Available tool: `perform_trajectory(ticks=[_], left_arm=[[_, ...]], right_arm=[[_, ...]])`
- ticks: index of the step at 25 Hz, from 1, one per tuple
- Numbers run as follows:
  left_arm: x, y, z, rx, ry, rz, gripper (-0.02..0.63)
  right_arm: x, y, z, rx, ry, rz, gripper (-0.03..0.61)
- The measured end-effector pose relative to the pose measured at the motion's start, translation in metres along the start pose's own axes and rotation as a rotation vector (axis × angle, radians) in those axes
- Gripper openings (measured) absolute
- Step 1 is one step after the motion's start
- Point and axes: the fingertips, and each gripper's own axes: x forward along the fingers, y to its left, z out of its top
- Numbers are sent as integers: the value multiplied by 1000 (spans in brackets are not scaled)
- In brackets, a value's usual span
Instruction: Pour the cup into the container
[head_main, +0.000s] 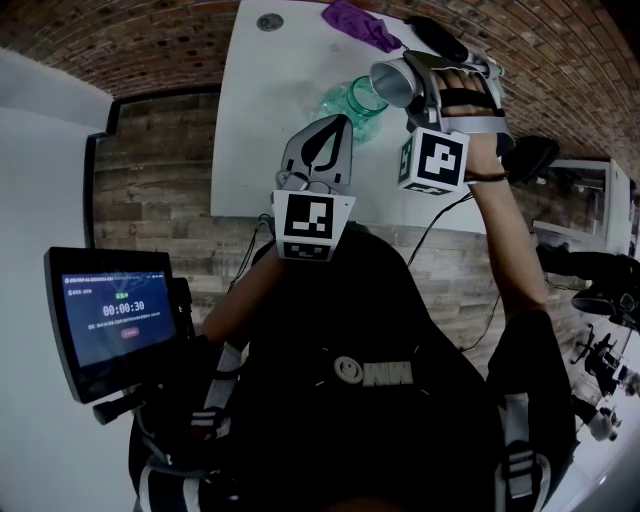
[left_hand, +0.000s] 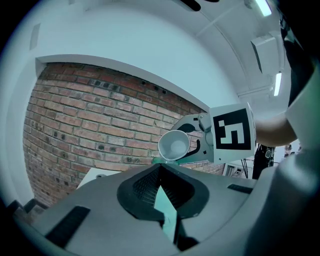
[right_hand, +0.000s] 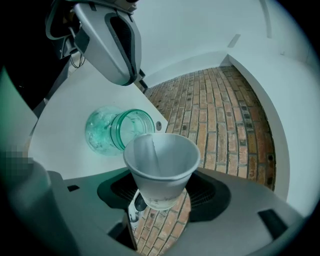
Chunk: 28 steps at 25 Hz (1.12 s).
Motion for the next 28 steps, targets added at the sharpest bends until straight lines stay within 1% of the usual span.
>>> perform_trajectory(ticks=[19, 28], left_arm=[[0, -3, -1, 2, 10, -7, 0], [0, -3, -1, -1, 7, -7, 0]], right_arm=[[-1, -1, 1, -61, 3, -21, 287], [-2, -1, 3, -54, -3, -17, 287]])
